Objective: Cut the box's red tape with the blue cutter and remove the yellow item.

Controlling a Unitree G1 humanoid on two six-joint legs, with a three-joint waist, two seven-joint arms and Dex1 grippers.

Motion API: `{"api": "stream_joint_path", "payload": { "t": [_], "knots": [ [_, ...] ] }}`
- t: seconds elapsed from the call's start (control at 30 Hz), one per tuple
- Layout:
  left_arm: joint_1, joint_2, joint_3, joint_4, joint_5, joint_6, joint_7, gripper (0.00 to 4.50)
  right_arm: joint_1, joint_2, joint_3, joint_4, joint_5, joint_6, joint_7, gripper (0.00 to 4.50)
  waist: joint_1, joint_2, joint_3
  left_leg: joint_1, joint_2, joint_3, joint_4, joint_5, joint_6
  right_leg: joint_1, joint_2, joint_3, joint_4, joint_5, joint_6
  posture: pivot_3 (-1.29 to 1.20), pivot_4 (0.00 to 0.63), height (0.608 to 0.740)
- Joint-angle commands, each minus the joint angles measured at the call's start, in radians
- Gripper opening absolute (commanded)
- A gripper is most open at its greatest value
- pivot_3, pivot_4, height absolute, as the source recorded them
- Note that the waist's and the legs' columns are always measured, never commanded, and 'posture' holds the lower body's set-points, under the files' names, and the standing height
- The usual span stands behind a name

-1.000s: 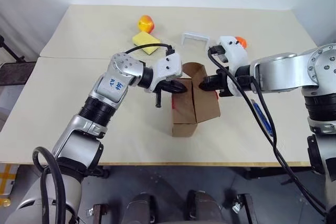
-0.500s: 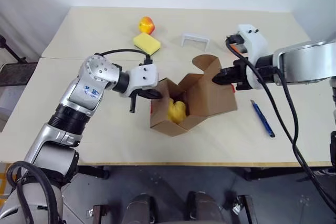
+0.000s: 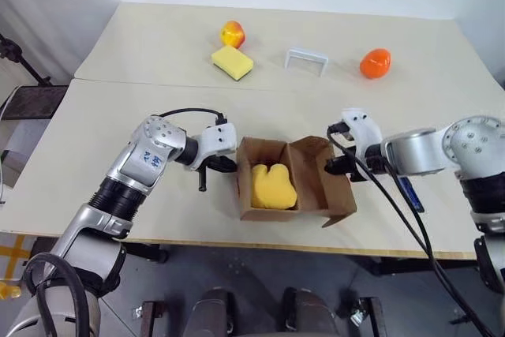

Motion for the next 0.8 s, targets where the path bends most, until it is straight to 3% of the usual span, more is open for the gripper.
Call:
{"api": "stream_joint_path", "payload": {
  "t": [0.03,0.2,0.23,0.3,0.7,0.8],
  "knots": [
    [0.003,-0.009,0.034,-0.006,-0.013,0.007,0.014,0.00,0.027,-0.005,-0.024,-0.070,-0.198,-0.069,0.157,0.03,0.000,0.000,0.000,0.000,0.000,0.000,0.000,0.000,0.000,0.000,0.000,0.000,0.000,0.000,0.000,0.00,0.150,0.740],
    [0.011,-0.015,0.038,-0.004,-0.010,0.006,0.024,0.00,0.046,0.013,-0.058,-0.079,-0.354,-0.089,0.286,0.03,-0.001,0.000,0.000,0.001,0.000,0.001,0.000,0.000,0.000,0.000,0.000,0.000,0.000,0.000,0.000,0.00,0.150,0.740],
    [0.012,-0.017,0.038,-0.006,-0.011,0.008,0.025,0.00,0.047,0.019,-0.064,-0.080,-0.378,-0.086,0.304,0.21,-0.001,0.000,0.000,0.001,0.000,0.001,0.000,0.000,0.000,0.000,0.000,0.000,0.001,0.000,0.000,0.00,0.150,0.740],
    [0.013,-0.021,0.038,-0.012,-0.013,0.014,0.028,0.00,0.047,0.030,-0.078,-0.089,-0.415,-0.075,0.341,0.66,-0.001,0.000,0.000,0.001,0.000,0.001,0.000,0.000,0.000,0.000,0.000,0.000,0.001,0.000,0.000,0.00,0.150,0.740],
    [0.017,-0.023,0.068,-0.010,-0.024,0.024,0.058,0.00,0.014,0.078,-0.166,-0.151,-0.569,0.021,0.463,4.48,-0.001,0.000,0.000,0.001,0.000,0.001,0.000,0.000,0.000,0.000,0.000,0.000,0.001,0.000,0.000,0.00,0.150,0.740],
    [0.008,0.011,0.116,0.026,-0.030,0.014,0.072,0.00,-0.007,0.076,-0.185,-0.171,-0.593,0.038,0.492,4.48,-0.003,0.000,0.000,0.001,0.000,0.001,0.000,0.000,0.000,0.000,0.000,0.000,0.001,0.000,0.000,0.00,0.150,0.740]
  ]
}}
